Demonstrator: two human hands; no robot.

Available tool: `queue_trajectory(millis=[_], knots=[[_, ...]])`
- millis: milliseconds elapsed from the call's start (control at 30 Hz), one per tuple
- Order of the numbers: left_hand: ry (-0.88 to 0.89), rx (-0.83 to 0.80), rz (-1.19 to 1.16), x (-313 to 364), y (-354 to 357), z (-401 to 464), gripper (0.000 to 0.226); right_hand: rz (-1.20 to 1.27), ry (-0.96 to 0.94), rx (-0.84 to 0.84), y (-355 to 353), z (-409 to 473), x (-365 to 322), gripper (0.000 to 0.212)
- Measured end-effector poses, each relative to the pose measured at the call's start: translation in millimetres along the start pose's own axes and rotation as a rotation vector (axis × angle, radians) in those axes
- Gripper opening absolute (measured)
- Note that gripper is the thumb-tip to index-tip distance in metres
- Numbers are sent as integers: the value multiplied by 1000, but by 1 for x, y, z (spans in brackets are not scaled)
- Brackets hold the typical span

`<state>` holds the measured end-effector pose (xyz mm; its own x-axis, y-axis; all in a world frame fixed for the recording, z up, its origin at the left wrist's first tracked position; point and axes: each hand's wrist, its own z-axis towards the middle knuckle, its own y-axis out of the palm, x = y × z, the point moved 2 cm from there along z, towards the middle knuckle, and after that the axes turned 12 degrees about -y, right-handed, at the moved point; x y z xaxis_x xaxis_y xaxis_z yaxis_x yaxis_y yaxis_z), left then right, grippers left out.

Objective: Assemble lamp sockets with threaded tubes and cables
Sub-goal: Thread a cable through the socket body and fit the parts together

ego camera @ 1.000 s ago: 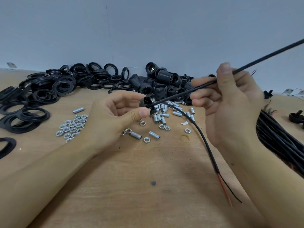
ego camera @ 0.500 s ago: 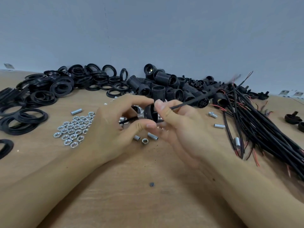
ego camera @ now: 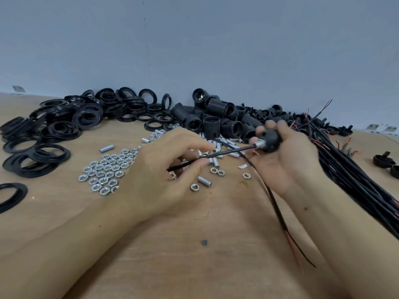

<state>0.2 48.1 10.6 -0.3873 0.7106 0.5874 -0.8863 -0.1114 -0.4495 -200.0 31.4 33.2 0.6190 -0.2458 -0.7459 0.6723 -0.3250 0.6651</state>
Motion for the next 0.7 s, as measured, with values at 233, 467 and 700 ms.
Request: queue_trajectory(millis=[233,467,700], knots=[[-123,1,49,-12,-5,4,15,-348,110,-160,-23,27,-38,32],[-327,-74,383,-47,13,85,26,-906,-94,-451,-16,20,-21,20],[-346,-162,731,-66,55,117,40,-1134,-456,-563,-12,9,-9,16]])
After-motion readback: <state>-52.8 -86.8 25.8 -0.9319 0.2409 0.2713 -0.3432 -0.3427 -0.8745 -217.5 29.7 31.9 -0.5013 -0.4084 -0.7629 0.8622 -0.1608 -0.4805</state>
